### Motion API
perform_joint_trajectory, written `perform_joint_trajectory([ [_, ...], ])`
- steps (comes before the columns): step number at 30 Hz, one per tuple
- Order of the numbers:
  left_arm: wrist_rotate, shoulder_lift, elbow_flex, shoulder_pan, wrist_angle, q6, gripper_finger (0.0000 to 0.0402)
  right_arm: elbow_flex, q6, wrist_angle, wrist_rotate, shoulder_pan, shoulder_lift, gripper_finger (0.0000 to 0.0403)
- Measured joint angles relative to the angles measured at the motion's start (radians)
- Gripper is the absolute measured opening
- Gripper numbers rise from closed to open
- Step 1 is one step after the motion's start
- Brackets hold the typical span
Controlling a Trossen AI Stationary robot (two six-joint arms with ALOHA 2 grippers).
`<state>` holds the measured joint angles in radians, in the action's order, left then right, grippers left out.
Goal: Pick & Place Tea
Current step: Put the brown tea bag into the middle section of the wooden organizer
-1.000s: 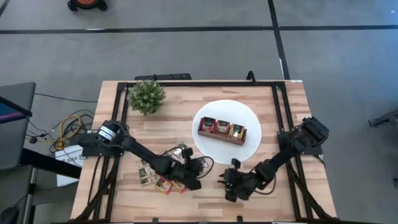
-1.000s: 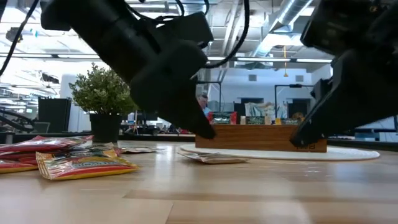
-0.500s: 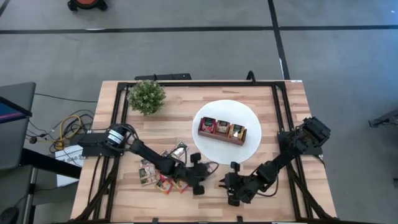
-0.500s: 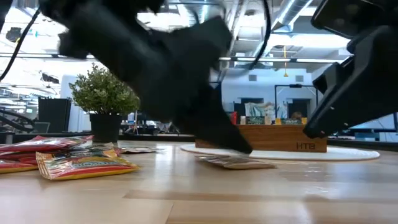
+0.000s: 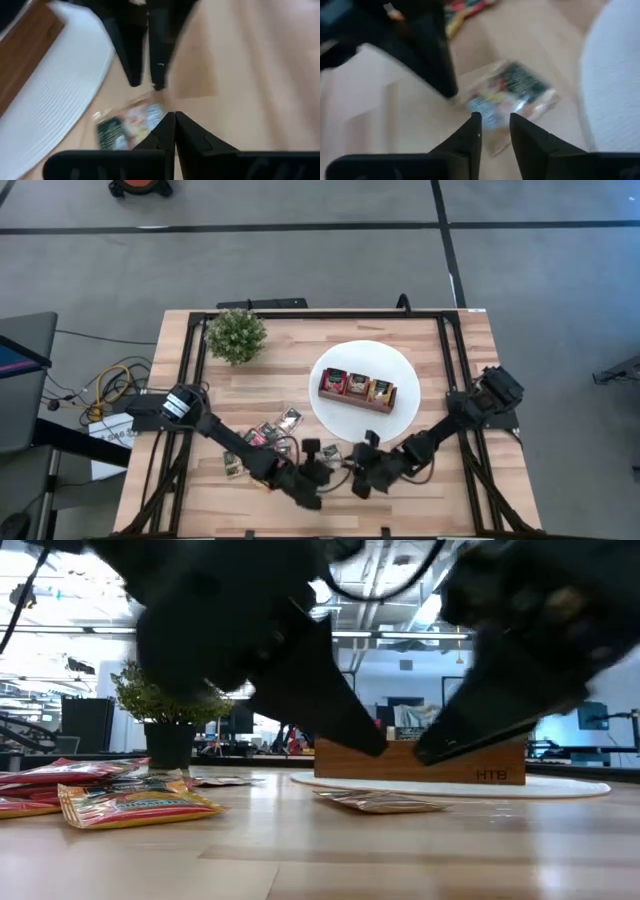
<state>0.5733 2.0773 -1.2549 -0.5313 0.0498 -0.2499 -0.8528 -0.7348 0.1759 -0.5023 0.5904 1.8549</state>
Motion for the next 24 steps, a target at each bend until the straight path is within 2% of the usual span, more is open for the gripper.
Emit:
perform_joint_trajectory([
  [6, -0.027, 0.002, 0.0, 0.046, -0.111, -0.123, 0.0, 0.002, 0.029, 0.004, 0.073, -0.114, 0.008, 0.0157],
  [13, -0.026, 0.002, 0.014, 0.052, -0.166, -0.148, 0.0, 0.003, 0.244, 0.065, 0.111, -0.15, 0.052, 0.0219],
  [19, -0.01, 0.003, 0.033, 0.056, -0.157, -0.148, 0.0, -0.005, 0.284, 0.098, 0.164, -0.147, 0.105, 0.0218],
  [24, 0.036, 0.003, 0.036, 0.057, -0.159, -0.145, 0.0, -0.005, 0.317, 0.102, 0.16, -0.14, 0.105, 0.0179],
])
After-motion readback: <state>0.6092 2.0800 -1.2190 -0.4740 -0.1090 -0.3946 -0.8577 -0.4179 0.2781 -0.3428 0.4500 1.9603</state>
